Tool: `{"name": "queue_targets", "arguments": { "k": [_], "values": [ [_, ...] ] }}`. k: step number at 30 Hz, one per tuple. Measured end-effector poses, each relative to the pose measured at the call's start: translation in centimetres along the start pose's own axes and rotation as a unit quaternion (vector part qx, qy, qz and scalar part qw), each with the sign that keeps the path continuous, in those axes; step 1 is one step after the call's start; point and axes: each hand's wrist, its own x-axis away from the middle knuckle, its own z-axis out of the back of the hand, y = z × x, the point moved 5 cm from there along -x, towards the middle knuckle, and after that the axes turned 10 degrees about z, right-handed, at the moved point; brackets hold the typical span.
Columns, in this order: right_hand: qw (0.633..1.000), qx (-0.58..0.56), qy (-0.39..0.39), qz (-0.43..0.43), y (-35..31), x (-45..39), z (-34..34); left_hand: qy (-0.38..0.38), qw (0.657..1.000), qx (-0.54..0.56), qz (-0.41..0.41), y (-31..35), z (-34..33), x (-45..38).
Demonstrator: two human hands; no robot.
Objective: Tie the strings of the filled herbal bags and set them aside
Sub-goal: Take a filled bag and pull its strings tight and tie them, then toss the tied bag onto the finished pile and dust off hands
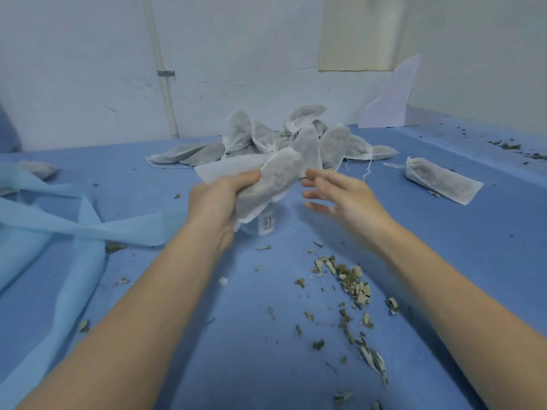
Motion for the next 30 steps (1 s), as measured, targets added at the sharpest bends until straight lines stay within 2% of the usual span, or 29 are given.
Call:
{"name": "queue_targets", "arguments": {
  "k": [1,3,5,10,12,19,23,30],
  "values": [
    [0.994,0.101,-0.031,0.004,0.4,-0.1,-0.3,0.016,1.0,0.009,-0.006,0.2,0.7,-0.2],
    [0.955,0.276,-0.106,0.01,1.4,-0.3,-1.4,0.033,0.999,0.029,-0.013,0.6,1.6,-0.6],
    [0.924,0.348,-0.156,0.018,2.1,-0.8,-2.5,0.047,0.998,0.041,-0.013,0.7,2.0,-0.8],
    [0.913,0.358,-0.185,0.059,2.4,-2.0,-5.0,0.075,0.997,0.033,-0.015,1.1,2.5,-0.9],
    [0.922,0.336,-0.178,0.074,2.3,-2.1,-5.7,0.094,0.995,0.003,-0.034,1.3,2.6,-0.8],
    [0.953,0.288,-0.088,0.037,2.8,-0.9,-4.6,0.107,0.989,-0.078,-0.063,1.4,2.1,-1.0],
    [0.958,0.282,-0.014,0.058,2.8,-0.3,-4.7,0.1,0.99,-0.082,-0.056,0.8,1.6,-1.4],
    [0.958,0.275,0.042,0.066,2.8,-0.3,-5.0,0.102,0.991,-0.071,-0.044,0.4,1.8,-1.7]
  ]
}}
